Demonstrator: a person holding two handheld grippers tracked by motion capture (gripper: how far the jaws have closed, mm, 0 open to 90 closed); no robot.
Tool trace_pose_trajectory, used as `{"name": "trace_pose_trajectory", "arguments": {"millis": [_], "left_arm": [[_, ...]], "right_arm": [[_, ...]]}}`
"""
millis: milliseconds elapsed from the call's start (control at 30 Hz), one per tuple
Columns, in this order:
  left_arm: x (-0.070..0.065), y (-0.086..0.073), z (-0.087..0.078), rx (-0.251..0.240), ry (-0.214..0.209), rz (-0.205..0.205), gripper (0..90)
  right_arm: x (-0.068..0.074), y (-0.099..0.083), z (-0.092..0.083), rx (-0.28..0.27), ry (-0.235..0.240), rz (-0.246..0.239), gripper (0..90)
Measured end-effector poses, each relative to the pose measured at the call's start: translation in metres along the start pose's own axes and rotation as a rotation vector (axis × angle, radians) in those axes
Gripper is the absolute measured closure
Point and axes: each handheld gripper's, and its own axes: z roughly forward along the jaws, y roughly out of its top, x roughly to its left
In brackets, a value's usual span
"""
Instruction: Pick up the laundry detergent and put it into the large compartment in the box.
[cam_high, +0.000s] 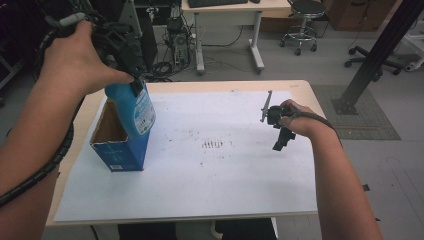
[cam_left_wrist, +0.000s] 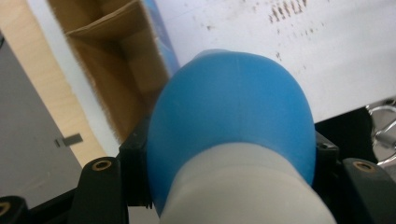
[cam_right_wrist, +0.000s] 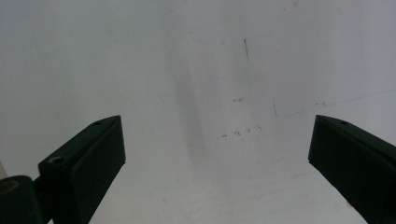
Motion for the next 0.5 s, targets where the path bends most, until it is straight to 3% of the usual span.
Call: {"name": "trace_pose_trajectory", "arguments": {"millis": [500], "left_arm": [[0.030, 0.003, -0.016, -0.015, 0.022, -0.127, 37.6]], "right_arm": [[0.002, 0.006, 0.002, 0.002, 0.002, -0.010, 3.9]]}}
